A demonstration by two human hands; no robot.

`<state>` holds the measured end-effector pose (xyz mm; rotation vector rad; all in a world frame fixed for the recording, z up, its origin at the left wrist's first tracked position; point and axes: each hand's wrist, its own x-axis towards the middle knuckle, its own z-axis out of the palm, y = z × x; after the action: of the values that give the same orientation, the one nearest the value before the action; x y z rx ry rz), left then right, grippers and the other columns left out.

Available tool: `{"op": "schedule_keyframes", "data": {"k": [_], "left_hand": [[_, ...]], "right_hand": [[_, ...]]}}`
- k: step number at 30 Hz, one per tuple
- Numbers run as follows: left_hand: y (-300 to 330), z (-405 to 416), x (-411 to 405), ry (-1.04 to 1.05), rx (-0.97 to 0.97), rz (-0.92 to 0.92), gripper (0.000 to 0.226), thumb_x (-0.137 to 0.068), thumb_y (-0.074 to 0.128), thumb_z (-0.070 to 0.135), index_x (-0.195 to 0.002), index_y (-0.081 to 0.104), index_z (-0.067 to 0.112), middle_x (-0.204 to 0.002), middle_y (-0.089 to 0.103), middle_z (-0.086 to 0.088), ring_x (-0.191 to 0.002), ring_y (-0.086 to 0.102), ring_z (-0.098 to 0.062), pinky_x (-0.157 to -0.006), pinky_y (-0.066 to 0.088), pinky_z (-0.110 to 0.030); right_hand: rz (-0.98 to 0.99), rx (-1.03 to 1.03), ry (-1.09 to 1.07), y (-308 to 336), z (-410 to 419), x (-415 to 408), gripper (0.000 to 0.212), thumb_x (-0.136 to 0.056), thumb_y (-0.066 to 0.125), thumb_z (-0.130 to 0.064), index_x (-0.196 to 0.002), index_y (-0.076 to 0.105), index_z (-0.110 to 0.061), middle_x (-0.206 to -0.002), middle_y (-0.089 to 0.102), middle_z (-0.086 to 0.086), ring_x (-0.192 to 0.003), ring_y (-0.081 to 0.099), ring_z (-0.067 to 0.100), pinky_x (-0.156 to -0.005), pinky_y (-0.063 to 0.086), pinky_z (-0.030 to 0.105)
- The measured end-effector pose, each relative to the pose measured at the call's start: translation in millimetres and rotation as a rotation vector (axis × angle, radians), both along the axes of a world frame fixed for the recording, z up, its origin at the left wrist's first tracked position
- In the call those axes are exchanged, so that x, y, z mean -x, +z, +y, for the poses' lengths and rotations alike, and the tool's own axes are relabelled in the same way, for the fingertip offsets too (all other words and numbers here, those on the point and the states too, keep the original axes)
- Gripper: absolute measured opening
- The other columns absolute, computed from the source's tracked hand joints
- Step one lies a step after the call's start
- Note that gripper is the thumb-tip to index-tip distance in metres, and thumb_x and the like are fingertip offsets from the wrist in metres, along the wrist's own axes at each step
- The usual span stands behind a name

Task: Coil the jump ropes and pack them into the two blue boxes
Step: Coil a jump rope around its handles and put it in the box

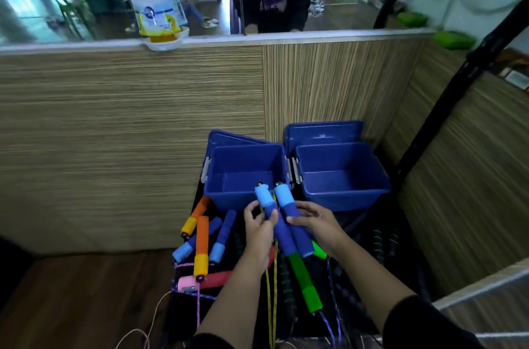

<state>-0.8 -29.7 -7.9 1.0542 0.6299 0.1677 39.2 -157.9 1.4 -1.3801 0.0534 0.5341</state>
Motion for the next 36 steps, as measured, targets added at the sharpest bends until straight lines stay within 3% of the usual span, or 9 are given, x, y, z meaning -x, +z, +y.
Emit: {"op": "schedule_keyframes", "data": {"k": [6, 12, 15, 17, 20, 22, 27, 31, 36], "left_hand": [[17.1, -3.0, -12.0, -0.054, 0.082, -0.022, 0.04, -0.091, 0.057, -0.004, -0.115, 0.035, 0.019, -0.119, 0.059, -0.016, -0.097, 0.061, -0.029, -0.076, 0.054, -0.043], [16.8, -9.1, -11.0, -0.085, 0.022, 0.051, 0.034, -0.09, 0.065, 0.017, -0.109, 0.037, 0.018, -0.123, 0.054, -0.011, -0.095, 0.063, -0.024, -0.073, 0.057, -0.044], [13.2, 7.1, -5.6, -0.196, -0.86, 0.212, 0.062, -0.084, 0.066, 0.046, -0.132, 0.035, 0.022, -0.137, 0.038, -0.007, -0.119, 0.046, -0.028, -0.096, 0.044, -0.048], [10.9, 26.8, -2.4, -0.264, -1.416, 0.027, 0.081, -0.08, 0.062, 0.052, -0.146, 0.026, 0.022, -0.15, 0.027, -0.002, -0.138, 0.026, -0.024, -0.108, 0.031, -0.044], [20.6, 49.1, -7.0, -0.681, -1.834, -0.279, 0.083, -0.078, 0.053, 0.053, -0.151, 0.018, 0.034, -0.16, 0.009, 0.012, -0.147, 0.0, -0.008, -0.116, -0.001, -0.057], [22.6, 60.0, -10.9, -0.898, -1.991, -0.304, 0.076, -0.084, 0.048, 0.053, -0.151, 0.017, 0.034, -0.158, 0.02, 0.006, -0.147, 0.009, -0.012, -0.114, -0.007, -0.06], [18.7, 74.7, -1.3, -0.922, -2.076, -0.198, 0.079, -0.092, 0.034, 0.062, -0.153, 0.003, 0.024, -0.135, 0.042, -0.006, -0.121, 0.042, -0.026, -0.108, 0.025, -0.044], [18.1, 72.1, 3.6, -0.824, -1.978, -0.024, 0.087, -0.089, 0.031, 0.071, -0.153, 0.005, 0.018, -0.134, 0.04, -0.004, -0.115, 0.046, -0.025, -0.091, 0.034, -0.037], [20.6, 70.1, 5.3, -0.753, -1.811, -0.008, 0.09, -0.085, 0.042, 0.071, -0.152, 0.012, 0.019, -0.134, 0.041, 0.002, -0.11, 0.052, -0.02, -0.088, 0.039, -0.038]], "right_hand": [[-0.09, 0.04, 0.135, 13.5, -6.9, -16.6, 0.064, -0.073, 0.076, -0.001, -0.129, 0.054, -0.022, -0.113, 0.068, 0.0, -0.098, 0.064, 0.011, -0.081, 0.053, 0.023], [-0.105, 0.127, 0.285, 20.0, -17.5, -22.6, 0.084, -0.064, 0.072, 0.014, -0.13, 0.049, -0.032, -0.113, 0.066, -0.003, -0.088, 0.065, 0.008, -0.072, 0.053, 0.022], [-0.103, 0.17, 0.32, 22.4, -28.2, -28.8, 0.08, -0.055, 0.072, 0.01, -0.124, 0.06, -0.031, -0.112, 0.068, -0.003, -0.092, 0.065, 0.01, -0.074, 0.053, 0.027], [-0.093, 0.183, 0.37, 24.1, -33.7, -31.4, 0.075, -0.052, 0.072, 0.008, -0.114, 0.064, -0.035, -0.112, 0.069, -0.001, -0.096, 0.065, 0.013, -0.078, 0.053, 0.029], [-0.092, 0.255, 0.463, 28.0, -31.2, -32.9, 0.074, -0.047, 0.074, 0.003, -0.113, 0.065, -0.03, -0.112, 0.069, 0.005, -0.096, 0.065, 0.017, -0.079, 0.053, 0.031], [-0.105, 0.314, 0.498, 29.6, -24.6, -33.5, 0.071, -0.047, 0.076, 0.002, -0.112, 0.067, -0.025, -0.109, 0.069, 0.006, -0.094, 0.065, 0.02, -0.079, 0.054, 0.034], [-0.053, 0.241, 0.333, 34.6, -16.5, -35.2, 0.048, -0.056, 0.08, 0.0, -0.1, 0.068, -0.014, -0.095, 0.067, 0.009, -0.089, 0.065, 0.026, -0.082, 0.054, 0.048], [-0.049, 0.069, 0.113, 34.8, -9.8, -34.9, 0.036, -0.069, 0.078, 0.004, -0.095, 0.059, -0.01, -0.09, 0.06, 0.012, -0.085, 0.066, 0.028, -0.071, 0.058, 0.045], [-0.137, 0.014, -0.08, 36.3, 0.7, -28.1, 0.02, -0.08, 0.071, -0.004, -0.095, 0.059, -0.006, -0.089, 0.06, 0.015, -0.069, 0.065, 0.016, -0.059, 0.056, 0.03]]}}
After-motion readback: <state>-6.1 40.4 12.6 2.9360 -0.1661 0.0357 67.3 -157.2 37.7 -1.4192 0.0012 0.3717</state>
